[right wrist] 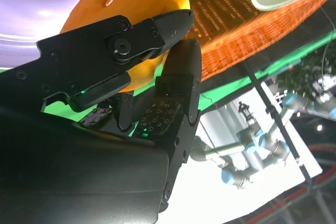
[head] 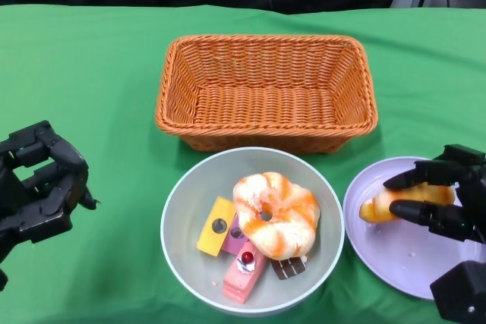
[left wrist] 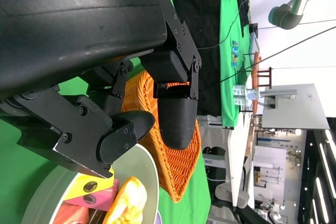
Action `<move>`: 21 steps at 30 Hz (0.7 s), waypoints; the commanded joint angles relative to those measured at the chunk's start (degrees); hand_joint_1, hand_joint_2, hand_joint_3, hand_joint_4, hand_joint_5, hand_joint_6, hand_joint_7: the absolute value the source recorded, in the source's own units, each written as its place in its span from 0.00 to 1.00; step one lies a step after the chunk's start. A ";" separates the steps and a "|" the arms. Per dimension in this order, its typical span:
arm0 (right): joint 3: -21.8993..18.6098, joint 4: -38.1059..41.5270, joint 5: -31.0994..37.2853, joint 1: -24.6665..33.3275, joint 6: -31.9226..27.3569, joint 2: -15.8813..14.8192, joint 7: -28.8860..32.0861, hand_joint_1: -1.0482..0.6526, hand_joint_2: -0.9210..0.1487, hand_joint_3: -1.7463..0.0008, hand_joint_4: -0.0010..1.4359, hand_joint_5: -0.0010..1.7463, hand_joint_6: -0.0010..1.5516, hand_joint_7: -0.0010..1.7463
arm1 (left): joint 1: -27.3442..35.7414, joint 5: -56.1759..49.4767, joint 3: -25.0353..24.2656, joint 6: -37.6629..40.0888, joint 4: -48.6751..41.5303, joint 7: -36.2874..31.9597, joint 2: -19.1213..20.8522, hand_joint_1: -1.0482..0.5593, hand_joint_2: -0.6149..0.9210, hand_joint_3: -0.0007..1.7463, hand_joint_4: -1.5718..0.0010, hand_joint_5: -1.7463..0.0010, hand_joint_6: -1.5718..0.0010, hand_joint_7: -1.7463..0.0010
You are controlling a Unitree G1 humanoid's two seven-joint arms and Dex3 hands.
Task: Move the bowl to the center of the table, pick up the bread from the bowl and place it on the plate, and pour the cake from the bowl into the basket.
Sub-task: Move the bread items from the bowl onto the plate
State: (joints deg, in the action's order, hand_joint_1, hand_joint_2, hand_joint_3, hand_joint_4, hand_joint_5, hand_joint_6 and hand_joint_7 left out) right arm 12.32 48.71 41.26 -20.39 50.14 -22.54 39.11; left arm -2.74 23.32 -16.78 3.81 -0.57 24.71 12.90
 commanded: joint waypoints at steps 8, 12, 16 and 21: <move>4.44 1.18 6.74 -2.34 -4.05 -2.62 9.73 0.54 0.13 0.99 0.72 0.50 0.79 0.15 | 0.48 -0.22 -0.74 -0.96 0.21 0.31 1.73 0.62 0.77 0.60 0.51 0.05 0.47 0.24; 7.77 -3.03 12.19 -1.51 -9.12 -5.79 10.08 0.49 0.07 0.98 0.62 0.55 0.76 0.11 | 0.43 -0.45 -0.42 -1.25 0.08 0.92 2.15 0.63 0.77 0.61 0.51 0.05 0.47 0.24; 7.50 -11.62 12.37 2.44 -15.34 -6.99 5.78 0.42 0.10 1.00 0.60 0.20 0.68 0.02 | 0.14 -0.14 -0.36 -1.56 -0.65 1.87 2.41 0.62 0.76 0.60 0.50 0.04 0.47 0.24; 7.05 -15.19 10.82 4.72 -18.20 -6.39 4.11 0.33 0.09 0.99 0.48 0.03 0.54 0.00 | 0.13 -0.25 -0.23 -1.92 -0.85 2.23 2.55 0.63 0.77 0.60 0.50 0.04 0.47 0.24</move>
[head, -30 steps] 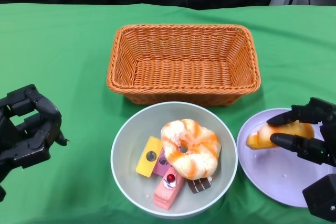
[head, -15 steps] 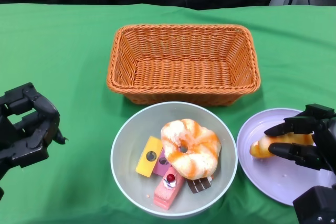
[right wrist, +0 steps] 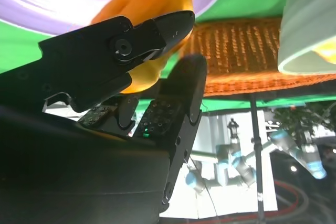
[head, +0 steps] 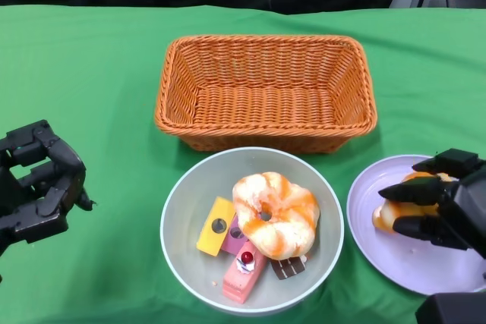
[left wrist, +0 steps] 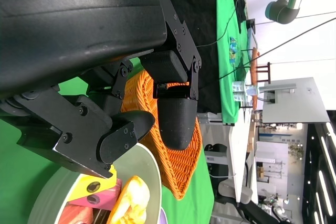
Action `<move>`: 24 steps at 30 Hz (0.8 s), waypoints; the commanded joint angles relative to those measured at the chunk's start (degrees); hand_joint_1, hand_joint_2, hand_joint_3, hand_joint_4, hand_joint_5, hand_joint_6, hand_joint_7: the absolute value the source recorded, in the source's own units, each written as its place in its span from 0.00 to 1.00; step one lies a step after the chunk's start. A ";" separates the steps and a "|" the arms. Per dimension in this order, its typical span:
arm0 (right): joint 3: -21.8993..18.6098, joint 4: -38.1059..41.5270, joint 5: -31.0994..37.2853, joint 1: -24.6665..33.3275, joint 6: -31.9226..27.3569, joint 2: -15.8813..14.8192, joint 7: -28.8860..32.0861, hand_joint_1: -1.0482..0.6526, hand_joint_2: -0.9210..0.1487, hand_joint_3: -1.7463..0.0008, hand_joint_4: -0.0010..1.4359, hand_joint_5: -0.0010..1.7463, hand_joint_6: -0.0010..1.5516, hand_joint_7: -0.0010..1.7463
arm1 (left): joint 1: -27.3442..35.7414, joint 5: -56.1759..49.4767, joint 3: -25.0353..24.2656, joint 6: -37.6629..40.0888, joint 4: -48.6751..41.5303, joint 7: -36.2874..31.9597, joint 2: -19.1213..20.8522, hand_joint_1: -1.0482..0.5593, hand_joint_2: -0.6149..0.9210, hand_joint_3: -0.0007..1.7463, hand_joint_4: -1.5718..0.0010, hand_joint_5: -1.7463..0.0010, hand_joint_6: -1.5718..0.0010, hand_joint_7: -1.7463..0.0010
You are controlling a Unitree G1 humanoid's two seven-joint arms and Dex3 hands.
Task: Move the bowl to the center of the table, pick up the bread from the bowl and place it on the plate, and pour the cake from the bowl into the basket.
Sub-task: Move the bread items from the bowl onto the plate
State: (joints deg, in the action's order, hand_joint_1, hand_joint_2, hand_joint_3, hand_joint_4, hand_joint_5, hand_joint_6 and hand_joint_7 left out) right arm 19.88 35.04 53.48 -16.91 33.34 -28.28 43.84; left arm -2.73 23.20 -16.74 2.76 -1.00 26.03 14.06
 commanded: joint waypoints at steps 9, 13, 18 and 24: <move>-0.18 -2.10 -2.85 1.89 -2.36 0.04 -0.39 0.28 0.02 0.97 0.31 0.00 0.32 0.00 | 0.17 -0.13 0.01 -0.48 -0.46 0.94 1.48 0.63 0.78 0.59 0.50 0.05 0.47 0.24; 0.04 -1.99 -2.99 1.76 -2.06 -0.04 -0.47 0.28 0.01 0.97 0.24 0.00 0.26 0.00 | 0.09 -0.21 0.06 -0.70 -0.75 1.10 1.49 0.62 0.78 0.58 0.50 0.05 0.48 0.24; 0.16 -1.08 -3.66 1.38 -0.21 -0.40 -0.89 0.25 0.00 0.95 0.19 0.00 0.22 0.00 | -0.13 -0.42 0.13 -0.75 -1.09 1.20 1.48 0.62 0.78 0.57 0.50 0.06 0.47 0.24; 0.09 -0.34 -4.28 1.25 1.09 -0.37 -0.88 0.24 0.00 0.90 0.19 0.01 0.22 0.01 | -0.04 -0.62 0.25 -1.06 -1.01 1.02 1.22 0.62 0.78 0.58 0.50 0.06 0.47 0.24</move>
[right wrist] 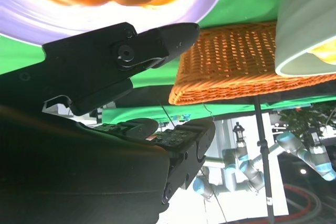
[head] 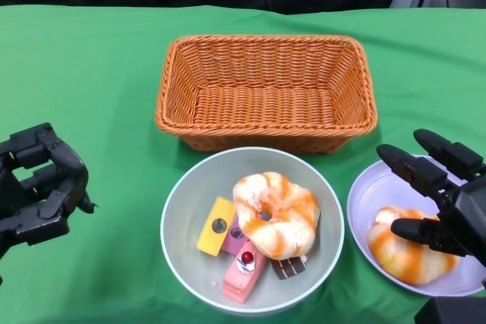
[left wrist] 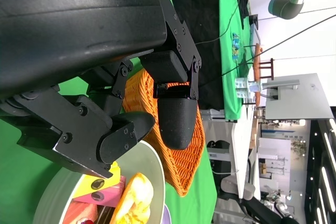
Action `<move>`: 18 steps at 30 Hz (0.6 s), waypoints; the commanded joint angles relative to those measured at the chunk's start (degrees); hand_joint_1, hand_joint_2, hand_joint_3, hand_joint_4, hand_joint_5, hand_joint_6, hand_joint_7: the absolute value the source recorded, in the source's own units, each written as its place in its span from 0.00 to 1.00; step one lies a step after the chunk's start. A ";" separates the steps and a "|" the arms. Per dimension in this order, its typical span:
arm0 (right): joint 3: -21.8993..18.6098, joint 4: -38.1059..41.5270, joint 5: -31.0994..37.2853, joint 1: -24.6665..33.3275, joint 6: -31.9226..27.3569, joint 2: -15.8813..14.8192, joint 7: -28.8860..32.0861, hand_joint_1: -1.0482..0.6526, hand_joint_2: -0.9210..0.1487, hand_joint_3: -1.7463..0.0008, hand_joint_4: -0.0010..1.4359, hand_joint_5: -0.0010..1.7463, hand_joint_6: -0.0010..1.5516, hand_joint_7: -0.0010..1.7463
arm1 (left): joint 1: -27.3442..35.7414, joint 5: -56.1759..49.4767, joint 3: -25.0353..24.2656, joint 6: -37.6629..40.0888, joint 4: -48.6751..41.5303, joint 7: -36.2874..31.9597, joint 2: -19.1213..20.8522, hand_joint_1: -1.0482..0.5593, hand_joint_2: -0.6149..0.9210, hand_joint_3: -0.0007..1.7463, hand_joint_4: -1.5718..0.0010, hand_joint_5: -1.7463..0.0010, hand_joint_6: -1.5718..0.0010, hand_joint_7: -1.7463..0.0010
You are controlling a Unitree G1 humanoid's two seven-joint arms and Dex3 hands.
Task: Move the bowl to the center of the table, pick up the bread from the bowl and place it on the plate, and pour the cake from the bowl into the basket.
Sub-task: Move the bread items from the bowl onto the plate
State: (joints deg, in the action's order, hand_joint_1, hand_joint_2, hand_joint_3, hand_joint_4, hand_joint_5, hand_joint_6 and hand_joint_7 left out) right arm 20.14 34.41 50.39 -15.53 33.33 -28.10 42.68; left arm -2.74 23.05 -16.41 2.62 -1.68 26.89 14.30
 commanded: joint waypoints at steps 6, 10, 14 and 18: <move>-1.53 -4.84 -7.29 1.57 6.58 0.62 -3.23 0.26 0.00 0.95 0.33 0.05 0.30 0.01 | -0.05 -0.24 -0.10 -0.76 -0.14 0.29 0.91 0.62 0.78 0.58 0.50 0.05 0.47 0.24; -2.51 -13.22 -9.93 3.82 5.72 1.05 -9.39 0.24 0.00 0.95 0.39 0.06 0.29 0.00 | -0.02 -0.53 0.08 -0.63 0.01 -0.05 0.85 0.63 0.78 0.59 0.50 0.05 0.47 0.24; -3.45 -28.65 -15.91 6.96 -0.28 1.86 -22.82 0.20 0.00 0.94 0.39 0.04 0.30 0.01 | -0.21 -0.68 0.36 -1.26 -0.73 0.13 0.48 0.62 0.78 0.58 0.50 0.06 0.47 0.24; -4.27 -43.18 -19.12 9.51 -8.05 2.54 -34.61 0.18 0.00 0.94 0.39 0.04 0.31 0.01 | -0.16 -1.16 0.85 -1.21 -0.33 -0.53 0.08 0.61 0.78 0.58 0.50 0.04 0.47 0.24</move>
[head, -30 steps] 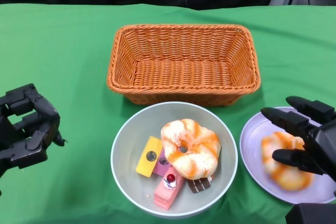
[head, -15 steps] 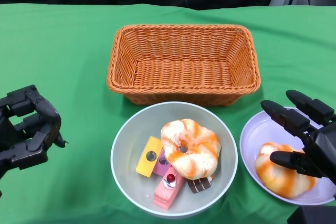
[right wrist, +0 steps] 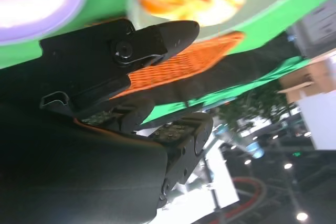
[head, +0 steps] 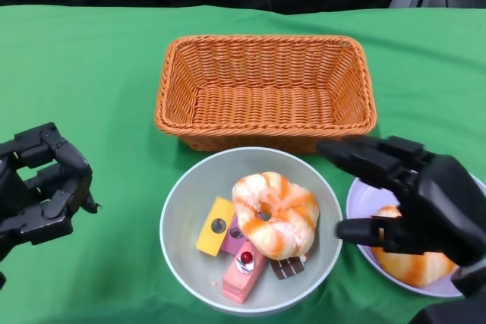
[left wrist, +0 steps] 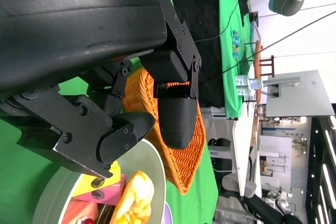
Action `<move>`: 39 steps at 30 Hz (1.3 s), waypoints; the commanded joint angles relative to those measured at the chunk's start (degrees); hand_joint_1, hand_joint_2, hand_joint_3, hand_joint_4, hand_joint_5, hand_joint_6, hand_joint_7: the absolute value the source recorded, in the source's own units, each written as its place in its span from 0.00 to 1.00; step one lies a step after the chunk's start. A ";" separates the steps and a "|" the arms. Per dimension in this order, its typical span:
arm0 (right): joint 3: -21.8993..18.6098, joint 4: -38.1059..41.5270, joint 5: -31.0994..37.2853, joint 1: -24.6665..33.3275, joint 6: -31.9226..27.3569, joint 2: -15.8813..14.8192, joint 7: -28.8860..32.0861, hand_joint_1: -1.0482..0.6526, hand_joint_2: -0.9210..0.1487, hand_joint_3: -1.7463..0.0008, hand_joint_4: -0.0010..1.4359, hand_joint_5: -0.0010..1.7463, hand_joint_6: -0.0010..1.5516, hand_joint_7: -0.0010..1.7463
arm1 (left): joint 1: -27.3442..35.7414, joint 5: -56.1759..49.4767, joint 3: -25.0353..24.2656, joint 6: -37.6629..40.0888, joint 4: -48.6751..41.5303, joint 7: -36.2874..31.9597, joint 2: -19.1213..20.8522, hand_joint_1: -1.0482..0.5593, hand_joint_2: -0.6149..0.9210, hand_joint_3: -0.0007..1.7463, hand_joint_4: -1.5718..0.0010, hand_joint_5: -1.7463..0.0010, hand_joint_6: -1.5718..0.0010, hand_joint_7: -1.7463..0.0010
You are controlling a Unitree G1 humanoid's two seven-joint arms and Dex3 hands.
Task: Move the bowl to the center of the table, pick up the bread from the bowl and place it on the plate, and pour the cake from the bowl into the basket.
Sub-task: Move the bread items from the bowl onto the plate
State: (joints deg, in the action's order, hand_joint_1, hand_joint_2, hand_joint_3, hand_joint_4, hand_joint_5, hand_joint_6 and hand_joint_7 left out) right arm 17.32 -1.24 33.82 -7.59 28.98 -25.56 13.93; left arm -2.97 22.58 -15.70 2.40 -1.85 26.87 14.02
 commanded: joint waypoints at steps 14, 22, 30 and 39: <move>3.26 -18.58 2.37 -2.08 -11.92 2.69 -25.57 0.15 0.00 0.98 0.41 0.02 0.32 0.01 | -0.46 -0.72 0.35 -0.75 -0.35 -0.70 -0.24 0.62 0.78 0.59 0.50 0.05 0.47 0.24; 9.13 -10.56 8.97 -8.13 -11.12 5.70 -27.67 0.17 0.01 0.99 0.40 0.01 0.28 0.00 | 0.25 -1.38 0.89 -0.80 1.43 -1.67 -0.67 0.61 0.76 0.60 0.51 0.04 0.48 0.23; 13.48 -0.40 15.36 -14.05 -10.76 7.83 -25.29 0.18 0.00 0.99 0.38 0.00 0.25 0.00 | 0.24 -1.24 0.68 -0.72 1.45 -1.70 -0.78 0.62 0.75 0.61 0.50 0.04 0.46 0.24; 19.04 10.71 26.53 -18.83 -11.58 10.20 -16.06 0.17 0.00 0.96 0.38 0.00 0.29 0.01 | 0.60 -1.02 0.52 -0.88 2.34 -1.55 -0.68 0.61 0.76 0.59 0.50 0.06 0.46 0.25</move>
State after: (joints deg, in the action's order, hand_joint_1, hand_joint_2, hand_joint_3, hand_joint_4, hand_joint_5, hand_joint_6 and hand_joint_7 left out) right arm 36.04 8.26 59.62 -25.39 17.76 -15.55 -2.96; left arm -3.03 21.11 -14.56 1.84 -0.22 25.71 12.71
